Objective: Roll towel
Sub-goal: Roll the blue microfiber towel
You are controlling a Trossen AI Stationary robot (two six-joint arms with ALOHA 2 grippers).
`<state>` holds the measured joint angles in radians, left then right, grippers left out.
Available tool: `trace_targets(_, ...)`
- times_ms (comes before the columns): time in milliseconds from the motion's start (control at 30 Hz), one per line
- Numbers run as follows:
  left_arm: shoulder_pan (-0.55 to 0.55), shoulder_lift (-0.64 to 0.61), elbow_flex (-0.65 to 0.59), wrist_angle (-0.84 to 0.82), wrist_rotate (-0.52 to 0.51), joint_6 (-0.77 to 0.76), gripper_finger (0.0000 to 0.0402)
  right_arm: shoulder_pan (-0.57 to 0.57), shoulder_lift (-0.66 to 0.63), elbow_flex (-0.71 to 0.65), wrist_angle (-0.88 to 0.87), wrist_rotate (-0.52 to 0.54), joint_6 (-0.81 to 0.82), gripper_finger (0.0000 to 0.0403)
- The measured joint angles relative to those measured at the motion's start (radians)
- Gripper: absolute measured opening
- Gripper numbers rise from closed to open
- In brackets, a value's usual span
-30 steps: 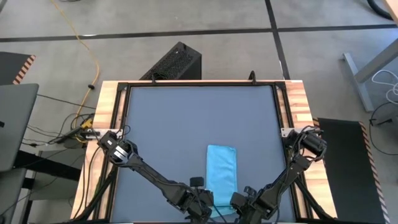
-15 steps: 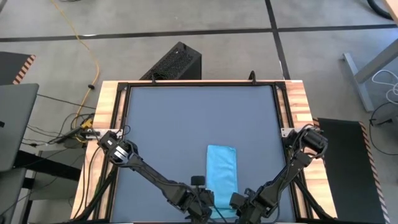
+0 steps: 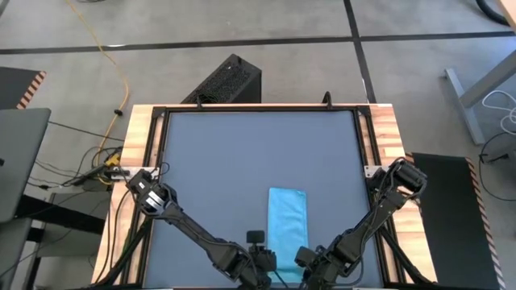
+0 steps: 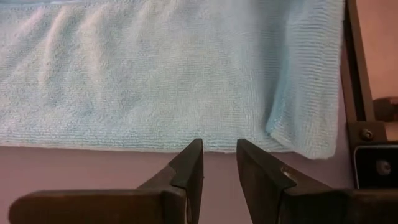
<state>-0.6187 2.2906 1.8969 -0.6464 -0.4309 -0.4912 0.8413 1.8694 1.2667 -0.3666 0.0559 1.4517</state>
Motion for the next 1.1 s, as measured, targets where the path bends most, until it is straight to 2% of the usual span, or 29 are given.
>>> trace_targets(133,0.001,0.000,0.000,0.014,-0.001,-0.004,0.0087,0.001,0.000,-0.025,0.060,-0.016,0.045,0.0015)
trace_targets(467,-0.009,0.000,0.000,0.024,-0.003,-0.003,0.0087,0.008,-0.001,-0.187,0.445,-0.028,0.150,0.0015)
trace_targets(667,-0.009,0.000,0.000,0.024,-0.002,-0.004,0.0087,0.014,-0.001,-0.265,0.594,-0.004,0.178,0.0015)
trace_targets(1100,0.007,0.000,0.000,0.015,0.000,0.003,0.0087,-0.001,0.000,-0.359,0.676,0.029,0.198,0.0015)
